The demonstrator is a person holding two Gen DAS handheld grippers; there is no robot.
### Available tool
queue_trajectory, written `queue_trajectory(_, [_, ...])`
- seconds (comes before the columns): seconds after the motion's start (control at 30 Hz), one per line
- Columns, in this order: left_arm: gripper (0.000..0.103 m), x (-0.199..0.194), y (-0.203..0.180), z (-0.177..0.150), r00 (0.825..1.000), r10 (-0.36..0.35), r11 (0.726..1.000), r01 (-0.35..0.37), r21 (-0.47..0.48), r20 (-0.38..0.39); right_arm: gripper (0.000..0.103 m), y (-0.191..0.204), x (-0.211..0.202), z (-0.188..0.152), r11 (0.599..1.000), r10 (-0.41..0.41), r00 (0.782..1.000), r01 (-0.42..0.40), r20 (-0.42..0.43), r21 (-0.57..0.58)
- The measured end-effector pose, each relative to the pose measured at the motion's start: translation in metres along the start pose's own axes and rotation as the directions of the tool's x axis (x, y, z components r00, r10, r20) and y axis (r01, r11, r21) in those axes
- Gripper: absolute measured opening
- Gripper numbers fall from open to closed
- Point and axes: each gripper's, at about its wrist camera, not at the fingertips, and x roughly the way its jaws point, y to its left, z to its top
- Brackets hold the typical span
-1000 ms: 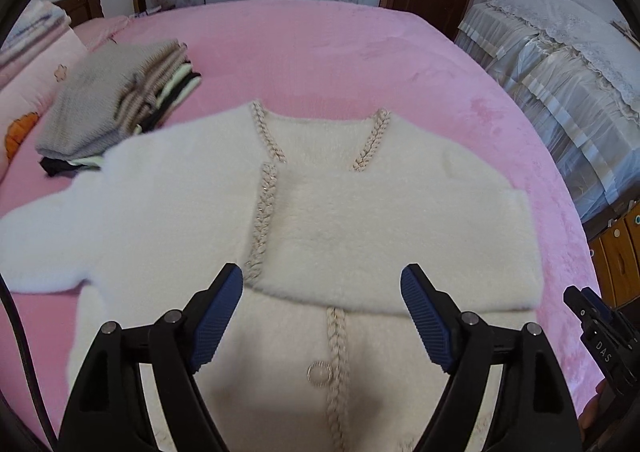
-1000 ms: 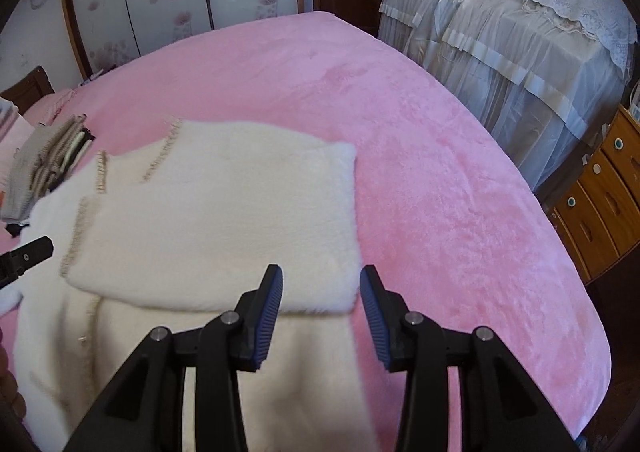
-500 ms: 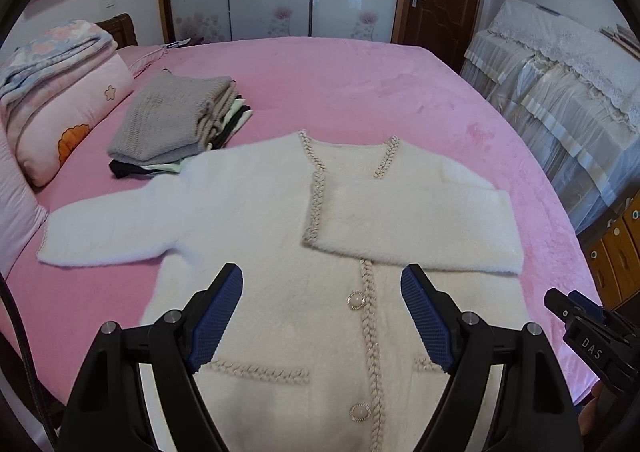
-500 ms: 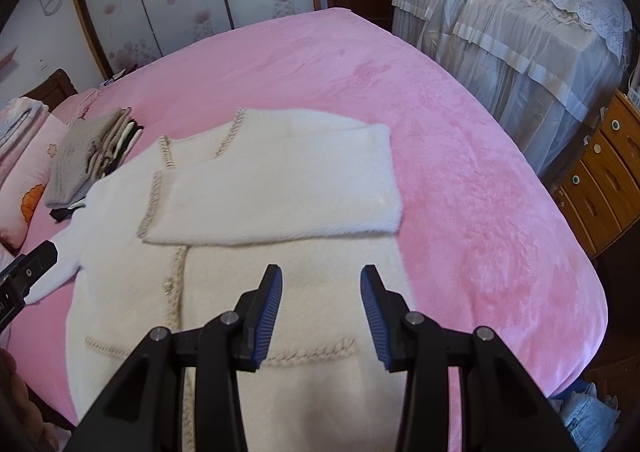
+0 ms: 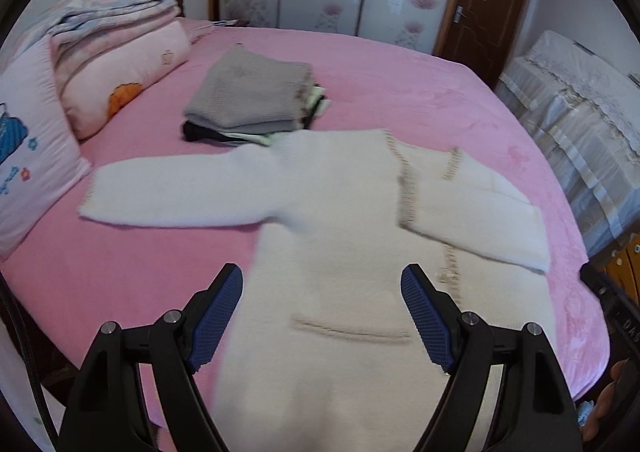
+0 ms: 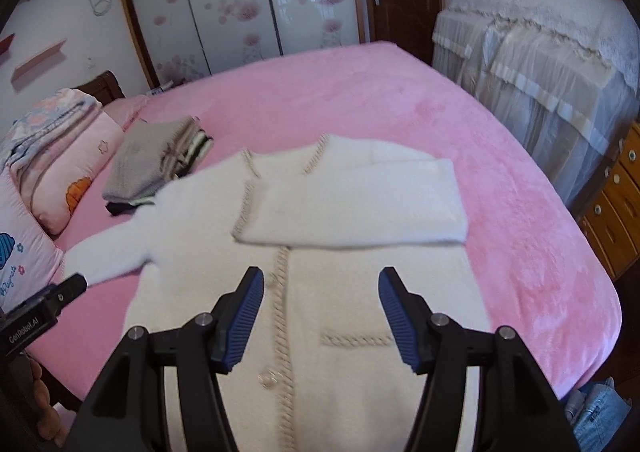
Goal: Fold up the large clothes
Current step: 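Grasp the other sleeve cuff with the left tool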
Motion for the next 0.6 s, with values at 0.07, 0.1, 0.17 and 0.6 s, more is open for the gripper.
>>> queue_trajectory(0.07, [0.08, -0.001, 0.028, 0.004, 0.999, 0.032, 0.999, -0.032, -0.025, 0.012, 0.06, 0.023, -0.002, 0.003, 1.0, 0.014, 0.998, -0.014, 0.054, -0.017])
queue_trajectory(0.1, [0.08, -0.001, 0.043, 0.007, 0.999, 0.049, 0.998, -0.048, -0.043, 0.019, 0.06, 0.033, -0.002, 0.005, 0.999, 0.038, 0.997, -0.037, 0.066, -0.014])
queue_trajectory(0.17, [0.08, 0.0, 0.076, 0.012, 0.996, 0.081, 0.992, -0.078, -0.099, 0.031, 0.06, 0.054, 0.005, 0.009, 0.996, 0.085, 0.994, -0.085, 0.072, 0.003])
queue_trajectory(0.6, [0.08, 0.092, 0.246, 0.017, 0.983, 0.183, 0.86, -0.177, -0.479, -0.036, 0.068, 0.221, 0.091, 0.014, 0.943, 0.226, 0.972, -0.236, -0.072, -0.236])
